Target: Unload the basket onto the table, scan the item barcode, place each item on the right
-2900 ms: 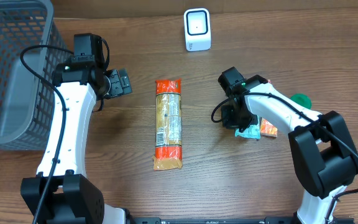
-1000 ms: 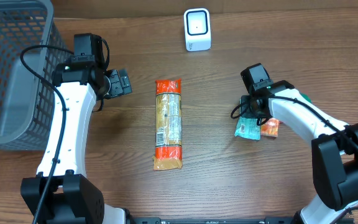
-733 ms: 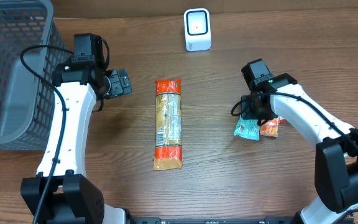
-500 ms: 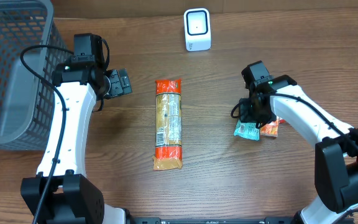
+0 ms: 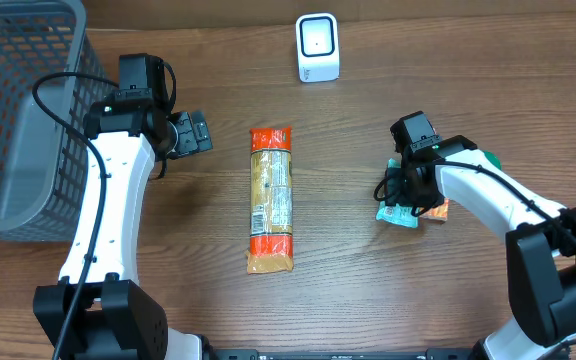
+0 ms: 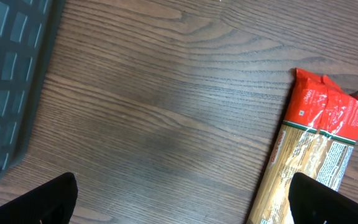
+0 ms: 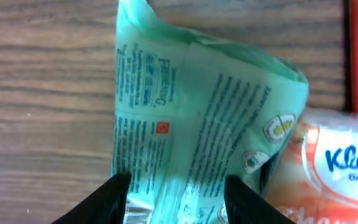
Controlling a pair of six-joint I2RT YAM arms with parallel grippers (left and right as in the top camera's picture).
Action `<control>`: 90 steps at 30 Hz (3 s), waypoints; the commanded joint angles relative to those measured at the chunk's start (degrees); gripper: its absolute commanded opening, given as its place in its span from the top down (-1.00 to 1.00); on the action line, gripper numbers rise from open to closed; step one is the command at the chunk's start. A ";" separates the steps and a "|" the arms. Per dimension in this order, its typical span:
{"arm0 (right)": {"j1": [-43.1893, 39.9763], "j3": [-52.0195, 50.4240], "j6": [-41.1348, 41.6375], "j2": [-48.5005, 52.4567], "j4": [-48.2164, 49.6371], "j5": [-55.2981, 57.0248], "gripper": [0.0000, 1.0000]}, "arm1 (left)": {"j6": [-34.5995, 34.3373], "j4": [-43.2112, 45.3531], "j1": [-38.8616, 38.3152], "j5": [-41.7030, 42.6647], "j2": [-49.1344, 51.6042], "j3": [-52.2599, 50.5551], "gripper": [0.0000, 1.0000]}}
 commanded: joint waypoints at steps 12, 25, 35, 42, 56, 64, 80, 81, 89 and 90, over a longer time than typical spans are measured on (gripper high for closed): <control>0.44 6.05 -0.31 -9.07 -2.89 -21.51 -0.13 | 0.66 -0.13 0.24 0.26 0.44 -0.15 -0.99; 15.87 4.22 8.04 -7.98 8.48 -11.23 -0.18 | 0.66 -0.13 0.24 0.26 0.44 -0.15 -0.99; 29.59 4.22 15.10 -0.13 20.04 6.49 -0.33 | 0.66 -0.13 0.24 0.26 0.44 -0.15 -0.99; 32.59 4.22 15.08 6.95 23.78 13.03 -0.41 | 0.66 -0.13 0.24 0.26 0.44 -0.15 -1.00; 31.56 4.28 15.19 3.17 22.43 11.04 -0.64 | 0.63 3.08 0.24 -0.09 0.44 -0.15 -1.00; 25.11 6.16 17.42 -1.53 15.47 5.55 -1.00 | -0.15 5.77 0.24 5.05 0.44 -0.15 -1.00; 10.93 6.05 16.11 -1.60 13.18 -5.44 -1.00 | -3.61 14.08 -5.53 11.82 8.24 -13.53 0.91; 10.71 6.05 16.11 -1.60 12.90 -5.42 -1.00 | -3.63 15.82 -6.10 11.87 9.57 -14.03 0.91; 10.58 6.05 15.02 -1.60 11.45 -4.74 -1.00 | -3.63 24.61 -10.36 18.75 18.23 -14.25 0.91; 10.58 6.05 15.02 -1.60 11.28 -4.76 -1.00 | -3.63 24.90 -10.93 20.35 18.80 -14.25 0.92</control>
